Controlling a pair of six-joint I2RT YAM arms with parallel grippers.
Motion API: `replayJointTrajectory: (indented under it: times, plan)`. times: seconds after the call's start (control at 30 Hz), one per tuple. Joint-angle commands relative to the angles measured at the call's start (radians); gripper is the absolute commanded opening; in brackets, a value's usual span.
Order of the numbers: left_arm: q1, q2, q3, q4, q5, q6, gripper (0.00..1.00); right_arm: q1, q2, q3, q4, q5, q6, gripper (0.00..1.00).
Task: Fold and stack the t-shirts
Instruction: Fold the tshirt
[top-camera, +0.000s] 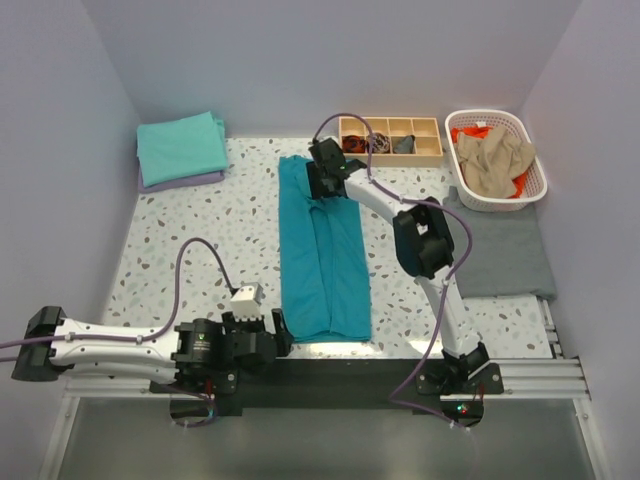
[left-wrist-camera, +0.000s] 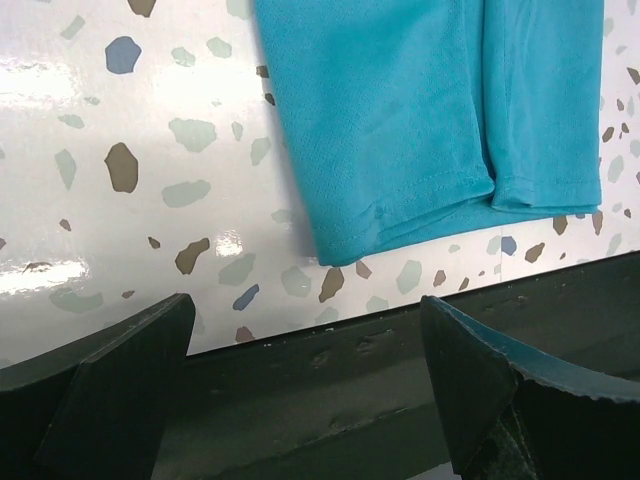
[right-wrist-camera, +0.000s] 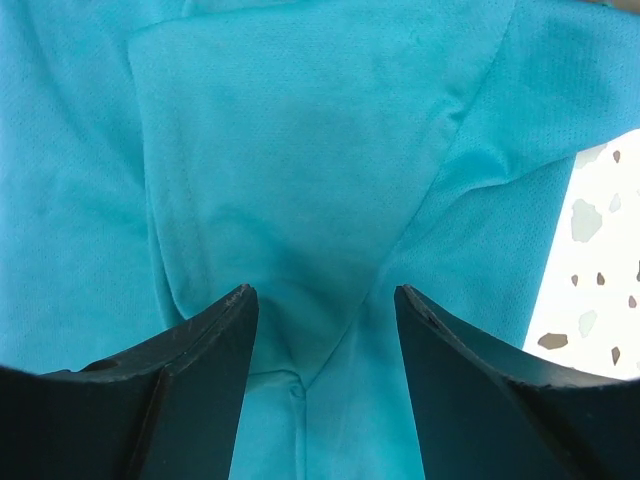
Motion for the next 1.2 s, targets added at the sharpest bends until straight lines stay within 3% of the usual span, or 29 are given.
replayJointTrajectory:
  times: [0.0,0.1,0.27,0.47,0.73,1.0,1.17]
  plan:
    - [-0.007,-0.02,-0.012,-0.03,-0.068,-0.037,1.0,0.03,-0.071,-0.032,0.01,0.016,-0.051,0.62]
    - [-0.005,-0.003,-0.004,-0.018,-0.074,-0.025,1.0,0.034,-0.094,-0.07,0.01,0.005,-0.057,0.62]
    - [-0.005,0.043,0.02,-0.021,-0.071,-0.014,1.0,0.034,-0.016,0.033,-0.056,-0.027,-0.068,0.62]
    - [-0.005,0.043,0.009,-0.004,-0.07,-0.022,1.0,0.065,-0.043,-0.066,-0.011,-0.039,-0.097,0.63]
    - [-0.005,0.058,0.008,0.013,-0.063,-0.01,1.0,0.065,-0.053,-0.074,-0.08,-0.042,-0.096,0.62]
    - [-0.005,0.066,0.028,0.005,-0.094,-0.006,1.0,0.065,-0.295,-0.217,0.093,0.033,-0.159,0.63]
    - [-0.005,0.079,0.034,0.018,-0.103,0.003,1.0,0.059,-0.465,-0.338,0.035,0.095,-0.139,0.63]
